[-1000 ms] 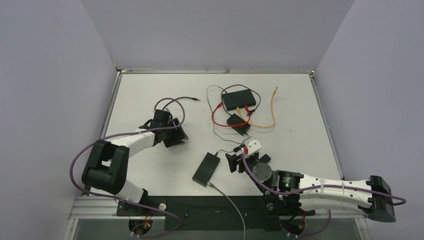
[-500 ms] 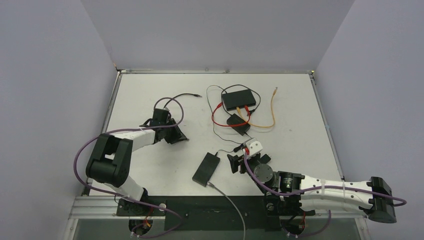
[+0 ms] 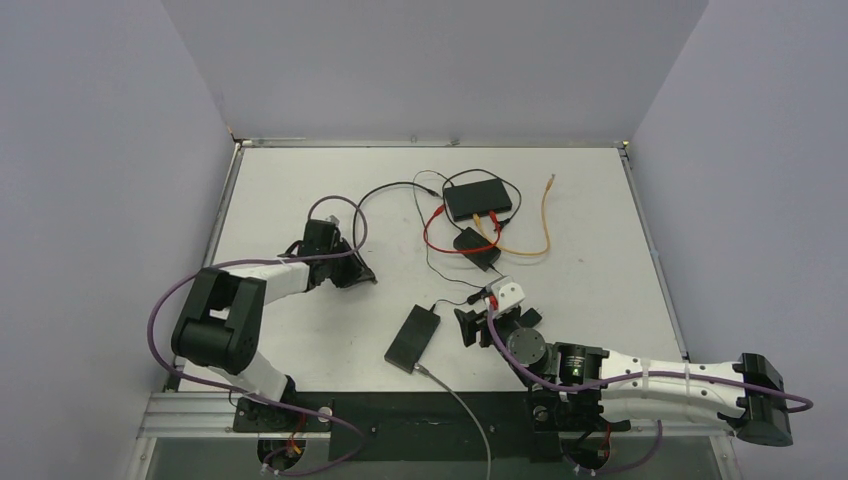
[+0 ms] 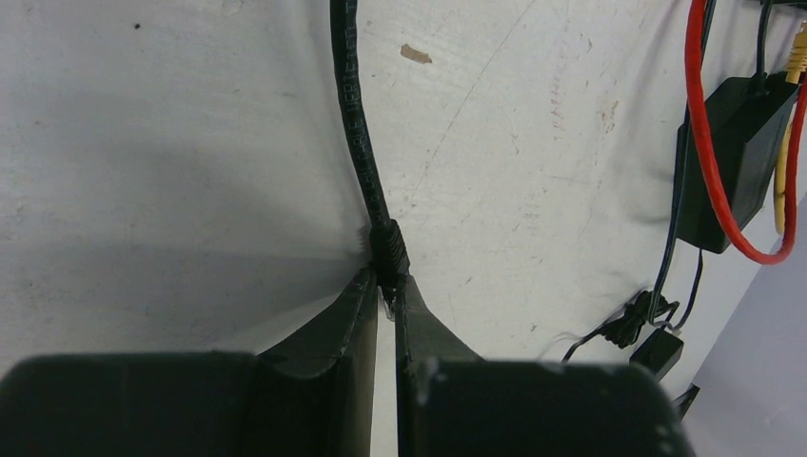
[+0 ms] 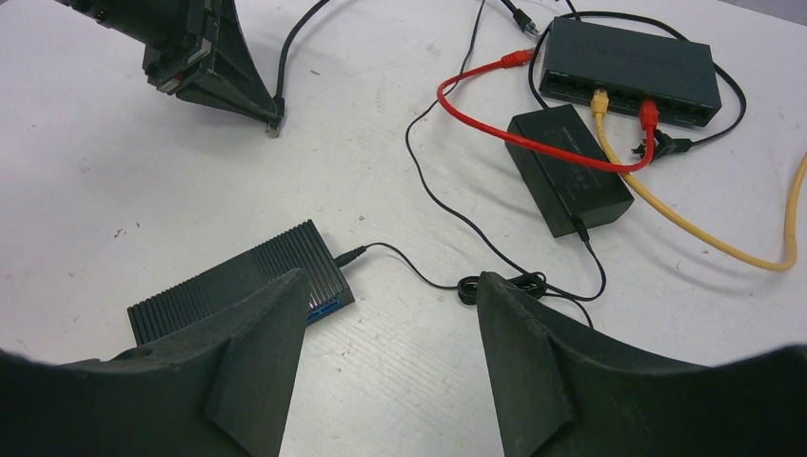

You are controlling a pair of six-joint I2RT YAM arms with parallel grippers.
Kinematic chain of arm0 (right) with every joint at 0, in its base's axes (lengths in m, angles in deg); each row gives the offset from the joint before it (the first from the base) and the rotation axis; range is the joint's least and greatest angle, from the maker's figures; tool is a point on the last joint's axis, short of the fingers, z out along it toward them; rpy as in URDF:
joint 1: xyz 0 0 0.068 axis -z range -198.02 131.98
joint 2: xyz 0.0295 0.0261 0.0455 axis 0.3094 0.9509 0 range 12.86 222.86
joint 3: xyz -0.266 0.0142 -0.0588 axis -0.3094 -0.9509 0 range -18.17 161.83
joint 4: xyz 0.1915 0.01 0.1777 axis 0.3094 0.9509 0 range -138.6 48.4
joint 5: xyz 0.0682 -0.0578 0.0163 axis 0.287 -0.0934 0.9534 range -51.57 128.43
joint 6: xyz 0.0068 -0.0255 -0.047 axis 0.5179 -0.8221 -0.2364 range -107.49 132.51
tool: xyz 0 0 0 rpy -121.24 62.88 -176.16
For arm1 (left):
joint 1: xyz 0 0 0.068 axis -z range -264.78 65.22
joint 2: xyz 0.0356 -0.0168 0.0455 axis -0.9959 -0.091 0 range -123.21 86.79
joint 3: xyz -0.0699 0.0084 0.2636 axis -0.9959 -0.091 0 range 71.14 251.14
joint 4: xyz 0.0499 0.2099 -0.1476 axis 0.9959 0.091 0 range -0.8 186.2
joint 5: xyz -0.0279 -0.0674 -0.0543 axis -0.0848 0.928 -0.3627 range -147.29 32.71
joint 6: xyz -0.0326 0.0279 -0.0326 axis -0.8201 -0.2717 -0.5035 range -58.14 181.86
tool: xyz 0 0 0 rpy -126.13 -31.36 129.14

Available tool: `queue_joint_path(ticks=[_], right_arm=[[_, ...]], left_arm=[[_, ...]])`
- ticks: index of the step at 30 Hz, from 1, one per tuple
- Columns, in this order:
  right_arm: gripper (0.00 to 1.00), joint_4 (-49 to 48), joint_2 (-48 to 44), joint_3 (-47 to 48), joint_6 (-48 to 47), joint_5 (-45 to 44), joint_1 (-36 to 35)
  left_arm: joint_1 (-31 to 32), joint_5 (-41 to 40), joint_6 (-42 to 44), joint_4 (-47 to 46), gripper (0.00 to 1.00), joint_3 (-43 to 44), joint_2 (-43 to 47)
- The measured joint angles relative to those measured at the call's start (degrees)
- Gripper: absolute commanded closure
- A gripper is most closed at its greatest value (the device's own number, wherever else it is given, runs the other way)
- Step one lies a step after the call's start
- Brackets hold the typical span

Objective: Insert the plug into the switch port
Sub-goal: Pick up the connector from the center of the board.

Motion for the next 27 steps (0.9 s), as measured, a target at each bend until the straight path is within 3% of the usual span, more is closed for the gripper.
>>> queue_joint_path(ticks=[11, 27], right_arm=[[0.39, 0.2, 3.3, 0.7, -0.2, 0.3, 0.2], [0.38, -0.1, 9.3, 6.2, -4.2, 6.7, 1.1]], left_arm=[[-0.3, -0.5, 0.7, 2.1, 1.0, -8.7, 12.0], [-0.3, 1.6, 9.2, 18.7, 1.0, -7.2, 37.6]])
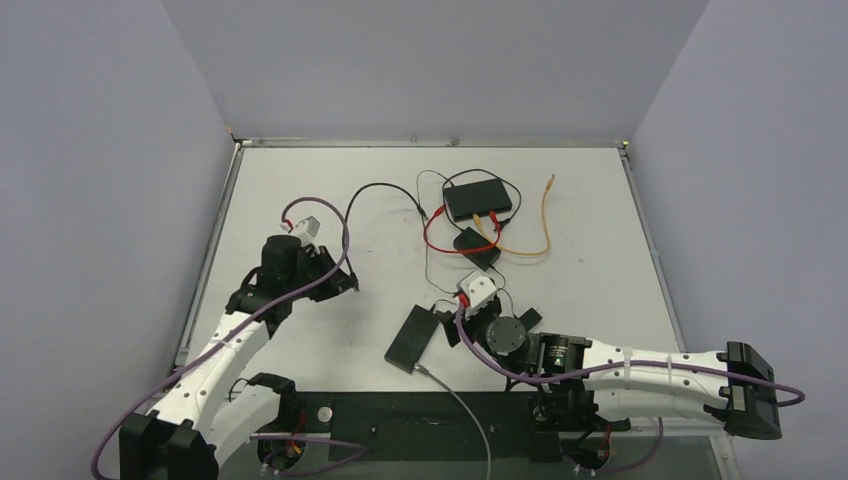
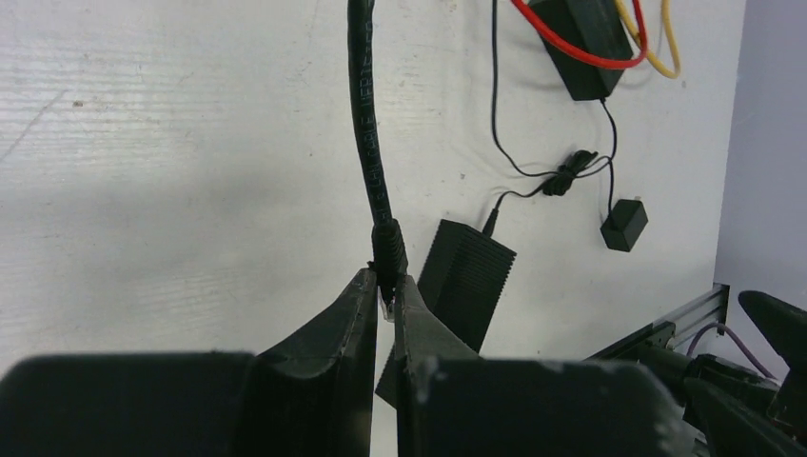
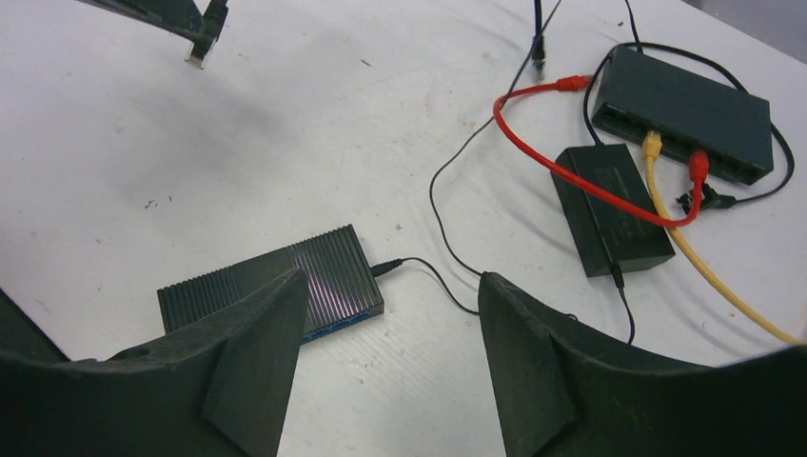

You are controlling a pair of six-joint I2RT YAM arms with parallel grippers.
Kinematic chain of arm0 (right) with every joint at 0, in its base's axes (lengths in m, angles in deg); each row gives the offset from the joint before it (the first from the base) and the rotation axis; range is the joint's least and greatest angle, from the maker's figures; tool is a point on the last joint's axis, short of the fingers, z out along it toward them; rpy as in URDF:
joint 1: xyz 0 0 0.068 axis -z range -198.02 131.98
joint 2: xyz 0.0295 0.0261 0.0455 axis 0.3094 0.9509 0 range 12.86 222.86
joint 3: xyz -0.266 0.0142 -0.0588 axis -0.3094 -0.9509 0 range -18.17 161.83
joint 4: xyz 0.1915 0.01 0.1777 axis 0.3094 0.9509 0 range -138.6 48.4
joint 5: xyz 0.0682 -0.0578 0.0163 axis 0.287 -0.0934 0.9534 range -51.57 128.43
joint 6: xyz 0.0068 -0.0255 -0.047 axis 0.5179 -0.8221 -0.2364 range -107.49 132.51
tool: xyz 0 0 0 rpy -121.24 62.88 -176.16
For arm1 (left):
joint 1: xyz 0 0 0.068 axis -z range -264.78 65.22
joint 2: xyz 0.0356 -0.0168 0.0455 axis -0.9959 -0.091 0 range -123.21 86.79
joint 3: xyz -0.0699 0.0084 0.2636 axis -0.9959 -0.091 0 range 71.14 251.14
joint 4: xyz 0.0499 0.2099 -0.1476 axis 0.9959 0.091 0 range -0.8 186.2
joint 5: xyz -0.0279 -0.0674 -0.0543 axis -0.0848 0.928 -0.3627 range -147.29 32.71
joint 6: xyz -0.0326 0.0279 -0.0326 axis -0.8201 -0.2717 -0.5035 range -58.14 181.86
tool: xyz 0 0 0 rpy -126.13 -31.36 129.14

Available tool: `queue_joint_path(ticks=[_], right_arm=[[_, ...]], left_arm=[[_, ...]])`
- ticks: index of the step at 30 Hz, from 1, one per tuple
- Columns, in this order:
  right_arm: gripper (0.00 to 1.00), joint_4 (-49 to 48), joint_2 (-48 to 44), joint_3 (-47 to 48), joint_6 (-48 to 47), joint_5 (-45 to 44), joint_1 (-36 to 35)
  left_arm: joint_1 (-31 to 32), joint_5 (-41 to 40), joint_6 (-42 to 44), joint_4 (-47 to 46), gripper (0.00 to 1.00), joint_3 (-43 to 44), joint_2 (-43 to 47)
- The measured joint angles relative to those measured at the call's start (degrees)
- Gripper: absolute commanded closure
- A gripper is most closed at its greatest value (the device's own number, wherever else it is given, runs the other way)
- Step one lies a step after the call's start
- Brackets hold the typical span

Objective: Insert the plug into the switch port
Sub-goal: Pick up the connector from the center of the board, then adjust the connector.

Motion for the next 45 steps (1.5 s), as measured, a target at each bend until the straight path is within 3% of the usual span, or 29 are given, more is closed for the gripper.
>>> queue_joint_path(ticks=[14, 22, 30, 45], right_arm=[[0.38, 1.5, 0.1, 7.6, -16.3, 16.7, 0.3], [0.4, 7.6, 0.1, 14.7, -26.8, 29.6, 0.3], [0.39, 13.4, 0.1, 17.2, -39.1, 40.4, 0.3], [0.39, 21.0, 3.1, 24.5, -56.8, 46.6, -1.8]], left_arm=[[1.0, 8.2, 13.2, 15.8, 1.0, 12.2, 8.7], [11.4, 10.4, 16.7, 20.3, 1.0, 13.7, 11.8], [17.5, 12.8, 18.4, 22.3, 1.0, 14.9, 13.7], [23.3, 16.3, 19.2, 25.4, 1.0, 15.8, 12.0]])
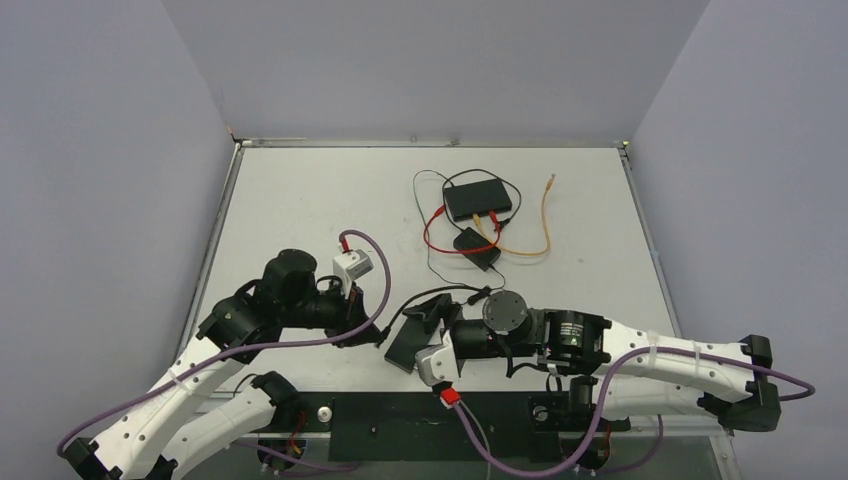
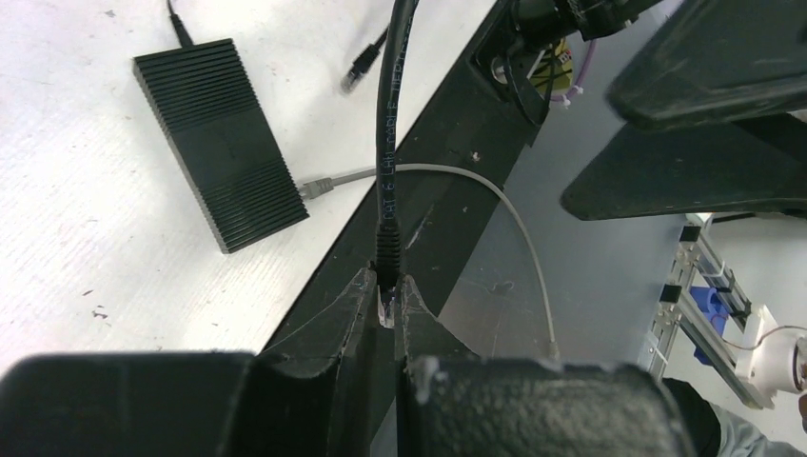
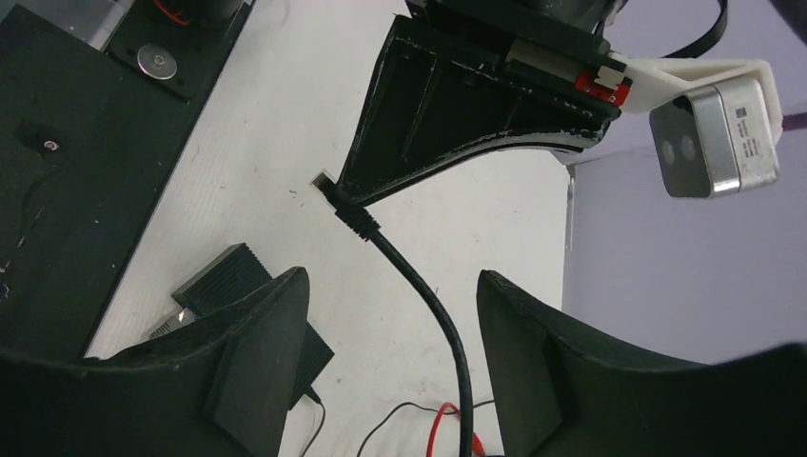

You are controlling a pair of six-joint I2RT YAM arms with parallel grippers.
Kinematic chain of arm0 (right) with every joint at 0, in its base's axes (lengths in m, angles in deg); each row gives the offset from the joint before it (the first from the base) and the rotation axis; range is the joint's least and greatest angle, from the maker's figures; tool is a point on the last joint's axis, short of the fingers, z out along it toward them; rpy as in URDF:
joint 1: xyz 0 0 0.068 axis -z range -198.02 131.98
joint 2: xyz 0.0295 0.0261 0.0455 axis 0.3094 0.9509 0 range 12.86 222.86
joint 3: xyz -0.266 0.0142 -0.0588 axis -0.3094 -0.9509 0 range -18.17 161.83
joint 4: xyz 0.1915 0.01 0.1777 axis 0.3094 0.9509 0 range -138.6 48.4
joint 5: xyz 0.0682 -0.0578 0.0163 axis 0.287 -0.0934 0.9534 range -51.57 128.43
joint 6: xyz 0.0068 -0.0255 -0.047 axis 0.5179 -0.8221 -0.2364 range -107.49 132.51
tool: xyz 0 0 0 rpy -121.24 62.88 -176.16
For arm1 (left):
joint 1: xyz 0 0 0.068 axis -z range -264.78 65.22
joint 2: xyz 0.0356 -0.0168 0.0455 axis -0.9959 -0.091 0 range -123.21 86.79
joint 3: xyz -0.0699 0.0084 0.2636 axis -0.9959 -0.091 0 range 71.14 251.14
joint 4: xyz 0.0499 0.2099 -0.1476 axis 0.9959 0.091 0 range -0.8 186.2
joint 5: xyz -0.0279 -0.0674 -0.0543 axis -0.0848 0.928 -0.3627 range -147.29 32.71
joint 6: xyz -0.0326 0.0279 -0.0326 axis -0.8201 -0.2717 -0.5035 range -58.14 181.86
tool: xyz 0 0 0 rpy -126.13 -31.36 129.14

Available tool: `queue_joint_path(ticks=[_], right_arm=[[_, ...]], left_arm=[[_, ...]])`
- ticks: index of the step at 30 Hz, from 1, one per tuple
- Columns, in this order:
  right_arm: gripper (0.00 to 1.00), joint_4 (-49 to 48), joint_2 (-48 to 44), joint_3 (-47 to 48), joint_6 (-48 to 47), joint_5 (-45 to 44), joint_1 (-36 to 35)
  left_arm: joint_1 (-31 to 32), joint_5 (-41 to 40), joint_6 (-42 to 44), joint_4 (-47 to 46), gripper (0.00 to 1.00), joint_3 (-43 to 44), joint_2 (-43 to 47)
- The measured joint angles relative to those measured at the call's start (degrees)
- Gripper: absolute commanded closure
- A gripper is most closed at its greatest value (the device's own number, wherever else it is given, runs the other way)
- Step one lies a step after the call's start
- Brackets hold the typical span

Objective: Insert the plug into the switch port
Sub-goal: Adjust the connector.

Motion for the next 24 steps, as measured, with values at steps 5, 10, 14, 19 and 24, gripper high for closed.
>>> queue_joint_path(ticks=[5, 10, 14, 19, 24], right_arm=[[0.42, 1.7, 3.6, 1.6, -2.8, 0.7, -0.2], [0.47, 3.9, 7.0, 3.0, -4.9, 1.2, -0.2], [0.55, 5.5, 9.3, 4.3, -5.9, 1.3, -0.2], [0.67, 7.1, 11.0, 5.5, -6.6, 1.3, -0.2], [0.85, 8.4, 11.7, 5.7, -6.7, 1.3, -0.2]], left_arm=[[2.0, 0.9, 0.0, 0.0, 1.0, 0.0, -0.1], [4.1, 1.4, 0.1, 0.0, 1.0, 0.0, -0.1], [5.5, 1.4, 0.2, 0.2, 1.0, 0.0, -0.2], [6.6, 1.4, 0.2, 0.3, 1.0, 0.0, -0.2], [7.4, 1.3, 0.2, 0.4, 1.0, 0.0, -0.2]])
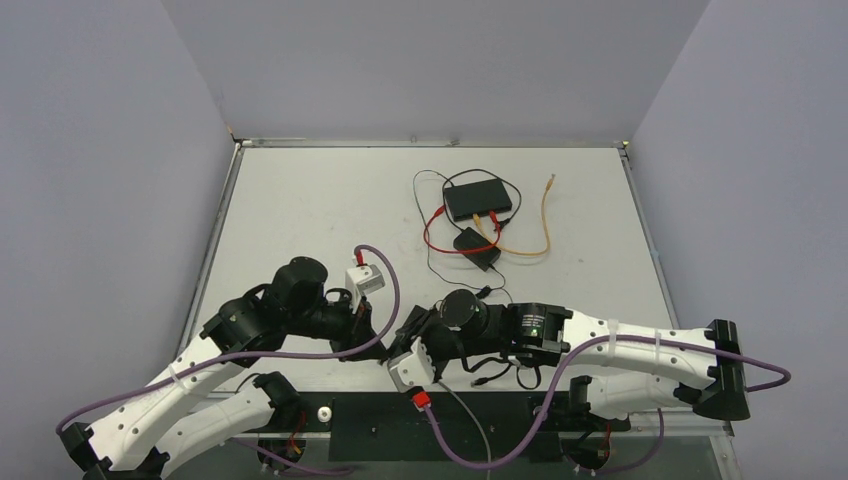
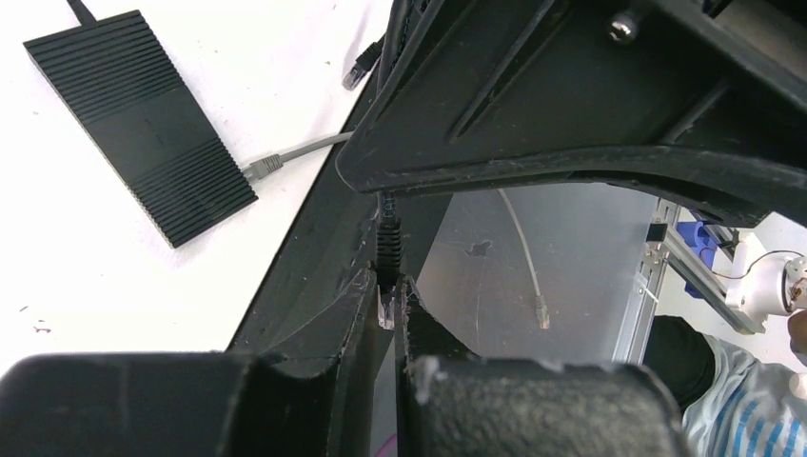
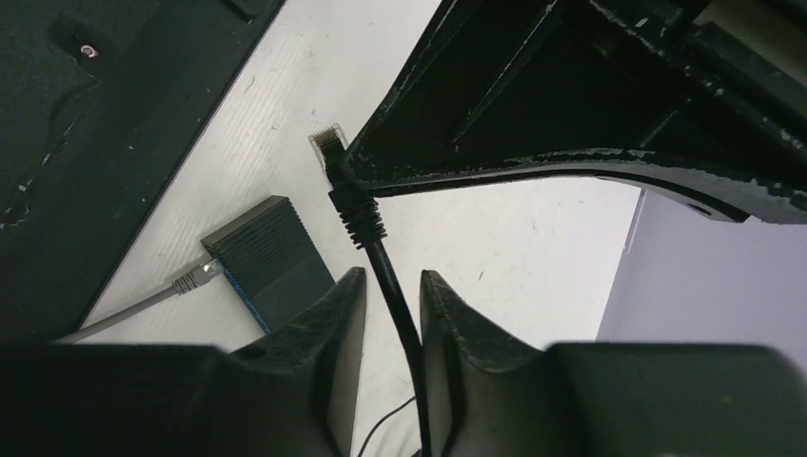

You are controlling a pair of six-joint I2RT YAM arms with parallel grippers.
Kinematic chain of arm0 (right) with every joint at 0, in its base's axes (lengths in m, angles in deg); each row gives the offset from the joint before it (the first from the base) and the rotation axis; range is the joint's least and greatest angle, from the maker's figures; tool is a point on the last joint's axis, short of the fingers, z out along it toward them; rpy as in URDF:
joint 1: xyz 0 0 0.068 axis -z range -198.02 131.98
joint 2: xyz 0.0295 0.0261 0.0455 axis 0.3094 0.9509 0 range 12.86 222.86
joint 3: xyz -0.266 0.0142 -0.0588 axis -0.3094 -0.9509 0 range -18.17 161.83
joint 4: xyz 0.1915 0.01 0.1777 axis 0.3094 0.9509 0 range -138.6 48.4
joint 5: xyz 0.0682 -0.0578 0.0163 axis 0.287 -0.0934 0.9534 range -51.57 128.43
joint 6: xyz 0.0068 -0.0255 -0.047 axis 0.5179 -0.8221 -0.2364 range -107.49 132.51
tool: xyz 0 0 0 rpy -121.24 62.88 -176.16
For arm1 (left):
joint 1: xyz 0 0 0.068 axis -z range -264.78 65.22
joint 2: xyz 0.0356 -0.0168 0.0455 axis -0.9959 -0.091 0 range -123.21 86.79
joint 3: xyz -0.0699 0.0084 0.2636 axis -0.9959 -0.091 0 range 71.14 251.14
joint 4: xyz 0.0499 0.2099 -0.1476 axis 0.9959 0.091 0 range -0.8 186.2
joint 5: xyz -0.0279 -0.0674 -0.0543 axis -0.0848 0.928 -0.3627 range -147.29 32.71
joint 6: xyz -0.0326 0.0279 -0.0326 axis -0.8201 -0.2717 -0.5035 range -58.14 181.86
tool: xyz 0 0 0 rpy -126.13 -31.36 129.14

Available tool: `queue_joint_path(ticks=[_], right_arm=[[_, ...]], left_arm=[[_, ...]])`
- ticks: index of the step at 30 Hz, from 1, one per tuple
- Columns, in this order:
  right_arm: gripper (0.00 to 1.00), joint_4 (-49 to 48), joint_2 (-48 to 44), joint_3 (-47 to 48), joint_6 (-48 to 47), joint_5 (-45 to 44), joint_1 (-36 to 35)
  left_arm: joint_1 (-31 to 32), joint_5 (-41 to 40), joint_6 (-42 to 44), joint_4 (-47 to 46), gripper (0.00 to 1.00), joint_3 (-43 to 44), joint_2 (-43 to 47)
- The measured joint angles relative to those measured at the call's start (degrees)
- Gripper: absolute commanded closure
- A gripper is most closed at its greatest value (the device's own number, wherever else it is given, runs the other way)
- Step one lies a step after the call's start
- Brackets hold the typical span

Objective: Insert the plug into the switch port
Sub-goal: Adjust the connector.

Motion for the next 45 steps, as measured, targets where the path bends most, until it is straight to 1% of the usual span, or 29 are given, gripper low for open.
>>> queue_joint_path(ticks=[4, 8, 9, 11, 12, 13, 15, 17, 19, 24, 29, 31, 34, 38, 42, 45], right_arm=[[0.99, 1.3, 0.6, 0.5, -0.1, 0.0, 0.0], [1.0, 2.8, 0.6, 0.6, 0.0, 0.0, -0.1], [1.0, 2.8, 0.6, 0.6, 0.0, 0.0, -0.1], [1.0, 2.8, 0.6, 0.7, 0.0, 0.0, -0.1], [1.0, 2.8, 0.6, 0.7, 0.1, 0.0, -0.1], [1.0, 2.8, 0.6, 0.7, 0.2, -0.3, -0.2], [1.0, 2.7, 0.6, 0.7, 0.6, -1.3, -0.5], [1.0, 2.4, 0.4, 0.7, 1.0, -3.0, -0.8], [1.0, 1.6, -0.4, 0.1, 1.5, -4.7, -1.0], [1.0, -1.2, -5.0, -4.5, 3.0, -11.0, -2.8], [1.0, -5.8, -9.0, -10.1, 3.9, -20.1, -7.2], [1.0, -9.4, -10.7, -13.4, 4.0, -24.6, -9.0], [1.0, -14.7, -12.9, -18.4, 3.6, -31.0, -11.3], [1.0, -22.6, -13.9, -23.3, 1.4, -39.4, -14.3], [1.0, -30.2, -13.8, -25.6, -2.2, -45.8, -16.9], [1.0, -35.6, -13.3, -26.2, -5.4, -49.9, -18.1]], left_arm=[[0.5, -0.3, 0.0, 0.5, 1.0, 0.0, 0.0], [0.5, -0.5, 0.2, 0.7, 1.0, 0.0, 0.0], [0.5, -0.5, 0.2, 0.7, 0.98, 0.0, 0.0], [0.5, -0.5, 0.2, 0.7, 0.85, 0.0, 0.2], [0.5, -0.6, 0.2, 0.6, 0.72, 0.0, 0.2], [0.5, -0.6, 0.1, 0.6, 0.67, 0.0, 0.4], [0.5, -0.6, -0.1, 0.3, 0.5, 0.0, 0.7], [0.6, -0.6, -0.6, 0.1, 0.42, 0.0, 1.2], [0.6, -0.8, -1.4, -0.5, 0.4, 0.0, 1.6], [0.6, -2.0, -3.9, -3.6, 0.39, 0.0, 2.6], [-0.1, -2.0, -7.6, -8.3, 0.39, -0.7, 1.9], [-0.9, -1.5, -9.3, -10.7, 0.39, -1.4, 1.3], [-3.1, 0.1, -12.3, -14.6, 0.39, -3.1, 0.2], [-7.8, 3.7, -16.4, -18.8, 0.39, -5.5, 0.1], [-12.2, 8.1, -21.2, -24.1, 0.39, -8.3, 0.4], [-13.1, 10.6, -24.8, -27.1, 0.39, -10.2, 0.4]])
